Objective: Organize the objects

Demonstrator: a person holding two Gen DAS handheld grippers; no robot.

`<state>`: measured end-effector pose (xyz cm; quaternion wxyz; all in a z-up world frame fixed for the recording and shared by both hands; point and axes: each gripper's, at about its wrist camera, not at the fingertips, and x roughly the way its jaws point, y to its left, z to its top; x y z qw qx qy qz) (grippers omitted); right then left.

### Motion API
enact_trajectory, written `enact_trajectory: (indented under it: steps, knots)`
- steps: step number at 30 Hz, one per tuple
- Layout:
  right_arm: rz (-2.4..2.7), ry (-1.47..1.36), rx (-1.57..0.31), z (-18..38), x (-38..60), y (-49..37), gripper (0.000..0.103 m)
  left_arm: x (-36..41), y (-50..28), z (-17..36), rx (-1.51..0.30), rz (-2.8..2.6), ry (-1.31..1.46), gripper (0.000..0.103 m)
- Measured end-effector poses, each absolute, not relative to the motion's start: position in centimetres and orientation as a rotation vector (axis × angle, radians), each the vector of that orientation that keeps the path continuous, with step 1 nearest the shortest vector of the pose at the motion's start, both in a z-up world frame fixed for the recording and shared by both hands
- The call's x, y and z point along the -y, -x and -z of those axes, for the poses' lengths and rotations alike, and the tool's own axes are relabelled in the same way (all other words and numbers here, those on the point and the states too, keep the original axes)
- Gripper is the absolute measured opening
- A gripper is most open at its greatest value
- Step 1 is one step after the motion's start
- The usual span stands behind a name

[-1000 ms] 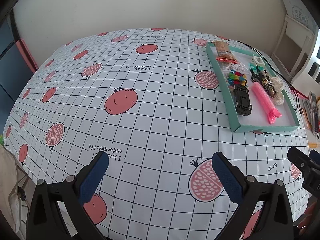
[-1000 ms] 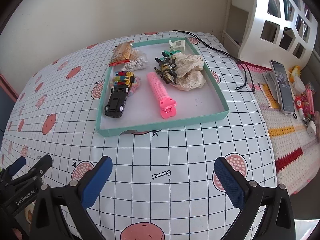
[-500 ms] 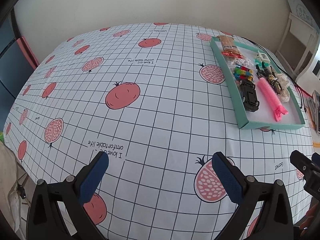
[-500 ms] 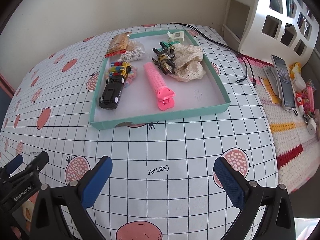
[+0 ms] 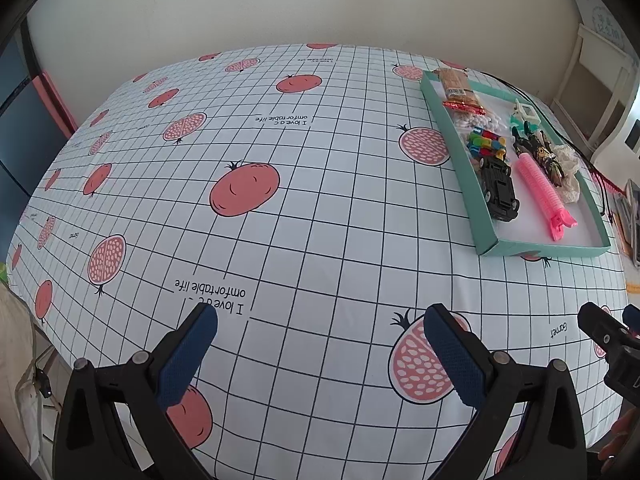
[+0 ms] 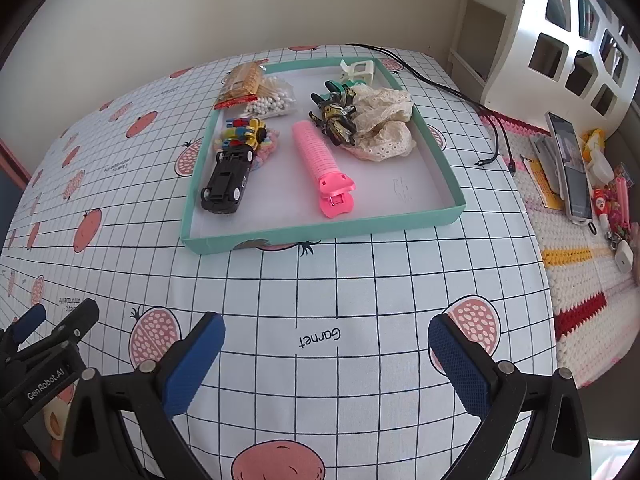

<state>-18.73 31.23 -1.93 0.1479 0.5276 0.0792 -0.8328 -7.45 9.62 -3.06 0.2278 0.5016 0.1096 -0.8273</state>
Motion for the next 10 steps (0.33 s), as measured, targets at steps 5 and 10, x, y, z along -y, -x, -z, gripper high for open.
enact_trajectory:
  steps: [5, 10]
  knots:
    - [2.394, -1.517, -0.232, 1.96, -31.15, 18.73, 0.103, -9.75, 7.39, 2.87, -0.295, 2.275, -1.367, 0.103]
    - [2.394, -1.517, -0.232, 1.95, -31.15, 18.71, 0.103, -9.80, 7.46, 2.79, -0.294, 2.286, -1.367, 0.103]
